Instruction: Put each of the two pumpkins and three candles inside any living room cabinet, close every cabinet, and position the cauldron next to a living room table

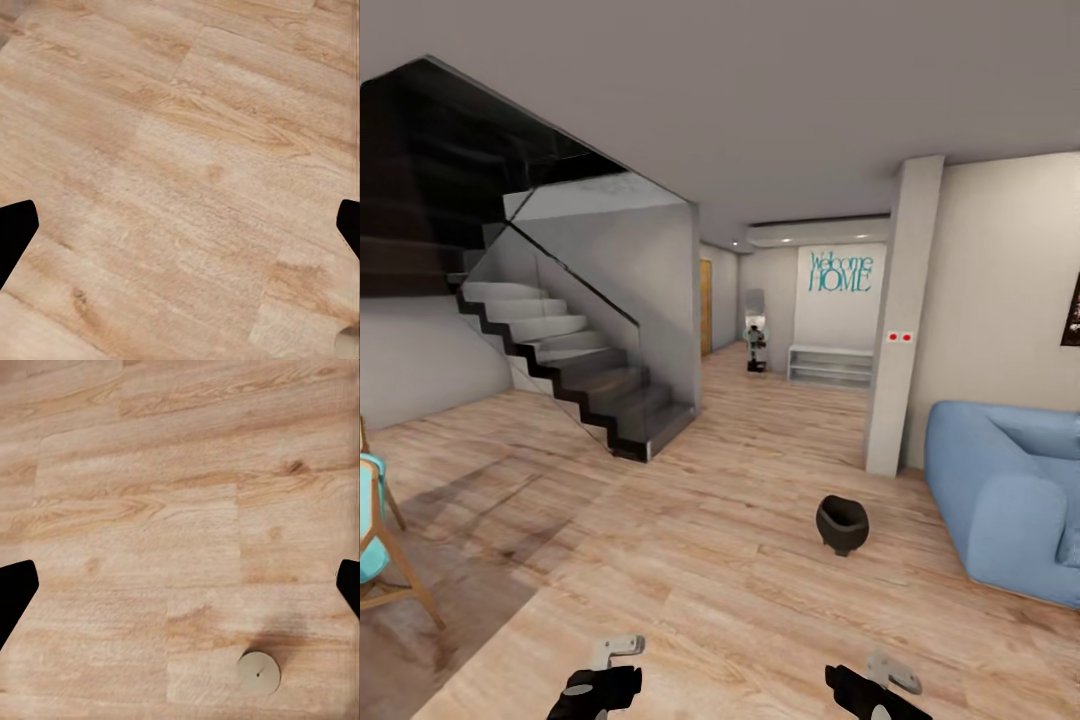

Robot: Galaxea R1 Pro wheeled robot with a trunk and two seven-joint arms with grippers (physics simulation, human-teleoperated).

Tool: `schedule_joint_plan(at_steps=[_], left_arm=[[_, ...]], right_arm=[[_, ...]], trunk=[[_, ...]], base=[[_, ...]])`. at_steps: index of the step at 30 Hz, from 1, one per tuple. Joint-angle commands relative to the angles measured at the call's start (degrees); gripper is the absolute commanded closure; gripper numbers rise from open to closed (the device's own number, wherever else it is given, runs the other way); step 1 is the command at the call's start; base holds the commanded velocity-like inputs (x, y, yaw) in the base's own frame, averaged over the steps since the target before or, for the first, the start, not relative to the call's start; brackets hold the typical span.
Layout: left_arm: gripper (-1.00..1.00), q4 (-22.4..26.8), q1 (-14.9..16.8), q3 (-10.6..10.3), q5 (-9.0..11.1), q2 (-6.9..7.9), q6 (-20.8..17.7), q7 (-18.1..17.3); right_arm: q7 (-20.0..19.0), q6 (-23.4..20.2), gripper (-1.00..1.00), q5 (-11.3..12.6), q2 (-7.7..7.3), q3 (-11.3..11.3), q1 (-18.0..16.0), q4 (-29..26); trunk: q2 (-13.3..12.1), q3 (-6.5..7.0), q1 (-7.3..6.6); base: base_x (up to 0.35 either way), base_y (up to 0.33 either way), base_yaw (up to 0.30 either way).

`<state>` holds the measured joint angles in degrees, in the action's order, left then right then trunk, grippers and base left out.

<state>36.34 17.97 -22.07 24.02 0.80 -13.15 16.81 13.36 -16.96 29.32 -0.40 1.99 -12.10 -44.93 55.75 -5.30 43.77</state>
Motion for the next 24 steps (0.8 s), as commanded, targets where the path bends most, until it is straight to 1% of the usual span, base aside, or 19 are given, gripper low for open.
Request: schedule_joint_plan(at_steps=[1, 4, 7, 12, 18, 24], left_arm=[[-1.0, 0.13, 0.05, -0.43, 0.51, 0.08, -0.21, 0.51], [-1.0, 0.13, 0.05, -0.43, 0.51, 0.08, -0.21, 0.41], [-1.0, 0.13, 0.05, -0.43, 0.51, 0.08, -0.16, 0.13], [-1.0, 0.13, 0.05, -0.43, 0.51, 0.08, -0.03, 0.01], [-1.0, 0.13, 0.05, -0.5, 0.5, 0.08, 0.05, 0.0], [-1.0, 0.13, 0.05, -0.48, 0.49, 0.08, 0.06, -0.07]], right_arm=[[0.46, -0.15, -1.0, 0.47, -0.04, 0.21, -0.03, -0.09], [0.46, -0.13, -1.0, 0.46, -0.04, 0.24, -0.03, -0.12], [0.49, -0.13, -1.0, 0.44, 0.05, 0.17, -0.03, -0.14], [0.58, -0.44, -1.0, 0.48, 0.05, 0.0, -0.03, -0.15], [0.61, -0.67, -1.0, 0.48, 0.04, -0.06, -0.03, -0.16], [0.73, -0.77, -1.0, 0.4, 0.1, -0.06, -0.03, -0.03]], trunk=[[0.05, -0.07, 0.02], [0.05, -0.03, 0.02], [0.05, -0.12, 0.02], [0.05, -0.49, 0.02], [0.05, -1.03, 0.02], [0.05, -1.59, 0.02]], base=[[0.09, -0.268, -0.071], [0.051, -0.249, -0.04], [0.017, -0.106, -0.013], [0.003, -0.03, -0.004], [-0.091, -0.005, -0.001], [-0.021, -0.001, 0.0]])
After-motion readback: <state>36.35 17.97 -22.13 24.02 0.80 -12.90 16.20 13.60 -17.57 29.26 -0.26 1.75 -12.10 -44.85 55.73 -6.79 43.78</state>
